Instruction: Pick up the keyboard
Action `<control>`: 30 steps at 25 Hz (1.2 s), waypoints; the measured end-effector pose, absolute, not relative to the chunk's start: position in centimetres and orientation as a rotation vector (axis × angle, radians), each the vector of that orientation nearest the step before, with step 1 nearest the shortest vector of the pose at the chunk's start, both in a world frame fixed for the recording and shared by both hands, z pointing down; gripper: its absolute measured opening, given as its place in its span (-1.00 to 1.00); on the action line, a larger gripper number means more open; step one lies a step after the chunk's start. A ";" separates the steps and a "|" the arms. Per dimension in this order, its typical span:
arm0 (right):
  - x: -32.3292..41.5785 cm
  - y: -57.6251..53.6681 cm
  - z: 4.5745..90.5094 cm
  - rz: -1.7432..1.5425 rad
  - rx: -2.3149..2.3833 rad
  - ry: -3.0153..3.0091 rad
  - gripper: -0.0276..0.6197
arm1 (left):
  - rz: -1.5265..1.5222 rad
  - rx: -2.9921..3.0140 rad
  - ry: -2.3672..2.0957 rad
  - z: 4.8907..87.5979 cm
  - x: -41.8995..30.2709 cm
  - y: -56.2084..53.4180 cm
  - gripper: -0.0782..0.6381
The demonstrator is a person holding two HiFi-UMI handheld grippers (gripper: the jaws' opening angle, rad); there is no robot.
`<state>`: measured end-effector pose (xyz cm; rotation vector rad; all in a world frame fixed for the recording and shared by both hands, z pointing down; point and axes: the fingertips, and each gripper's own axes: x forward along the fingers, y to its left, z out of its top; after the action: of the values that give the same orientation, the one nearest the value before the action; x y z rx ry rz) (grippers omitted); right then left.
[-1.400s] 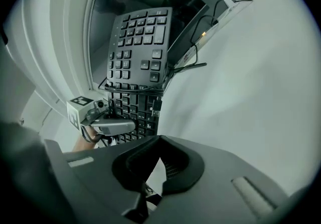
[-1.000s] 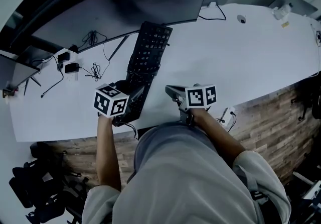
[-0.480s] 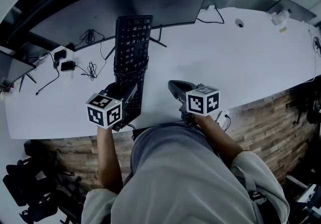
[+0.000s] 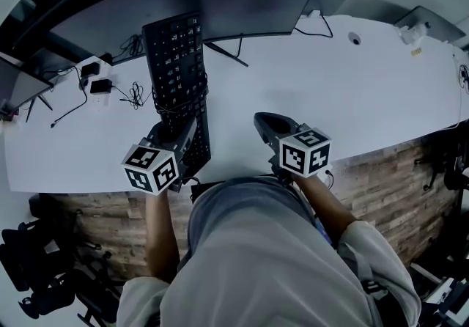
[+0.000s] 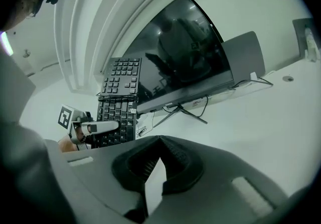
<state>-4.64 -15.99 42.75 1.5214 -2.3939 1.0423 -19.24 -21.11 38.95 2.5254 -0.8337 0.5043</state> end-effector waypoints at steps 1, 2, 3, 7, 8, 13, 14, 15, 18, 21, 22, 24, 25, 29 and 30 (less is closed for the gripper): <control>-4.7 -16.0 42.5 1.029 1.522 -2.402 -0.92 | 0.484 2.531 -0.846 38.7 -19.5 -21.1 -0.78; -4.8 -15.9 42.2 1.017 1.520 -2.416 -0.92 | 0.466 2.541 -0.858 38.5 -19.7 -21.1 -0.78; -4.8 -15.9 41.8 1.006 1.518 -2.436 -0.92 | 0.449 2.555 -0.869 38.2 -19.9 -21.0 -0.78; -4.6 -15.9 40.6 0.950 1.523 -2.493 -0.92 | 0.390 2.632 -0.913 37.1 -20.2 -20.5 -0.78; -4.5 -15.9 40.5 0.931 1.525 -2.494 -0.92 | 0.376 2.649 -0.926 36.8 -20.3 -20.4 -0.78; -5.5 -15.8 39.4 0.870 1.512 -2.486 -0.92 | 0.248 2.692 -0.999 34.5 -22.0 -20.2 -0.78; -5.5 -15.7 39.2 0.863 1.510 -2.487 -0.92 | 0.221 2.693 -1.012 34.0 -22.1 -20.3 -0.78; -5.3 -15.7 39.1 0.857 1.509 -2.489 -0.92 | 0.197 2.692 -1.024 33.6 -22.1 -20.3 -0.78; -4.2 -16.3 39.2 0.828 1.493 -2.501 -0.92 | 0.147 2.700 -1.084 32.9 -21.6 -20.8 -0.78; -3.3 -16.5 39.1 0.799 1.475 -2.511 -0.92 | 0.143 2.719 -1.148 32.8 -21.3 -21.0 -0.78; -3.0 -16.4 39.0 0.788 1.475 -2.510 -0.92 | 0.149 2.723 -1.169 32.8 -21.2 -20.8 -0.78; -2.5 -15.9 38.7 0.769 1.476 -2.507 -0.92 | 0.147 2.724 -1.211 32.5 -21.1 -20.4 -0.78; -2.4 -15.6 38.5 0.760 1.479 -2.505 -0.92 | 0.133 2.721 -1.233 32.2 -21.3 -20.2 -0.78; -3.6 -15.2 36.6 0.709 1.492 -2.509 -0.92 | 0.032 2.696 -1.307 30.3 -23.5 -20.0 -0.78; -3.7 -15.2 36.4 0.695 1.494 -2.510 -0.92 | 0.012 2.691 -1.323 30.0 -23.8 -20.0 -0.78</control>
<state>-3.73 -15.20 36.37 1.4937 -2.5104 0.6951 -23.81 -19.97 30.03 2.6910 -1.3228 0.0116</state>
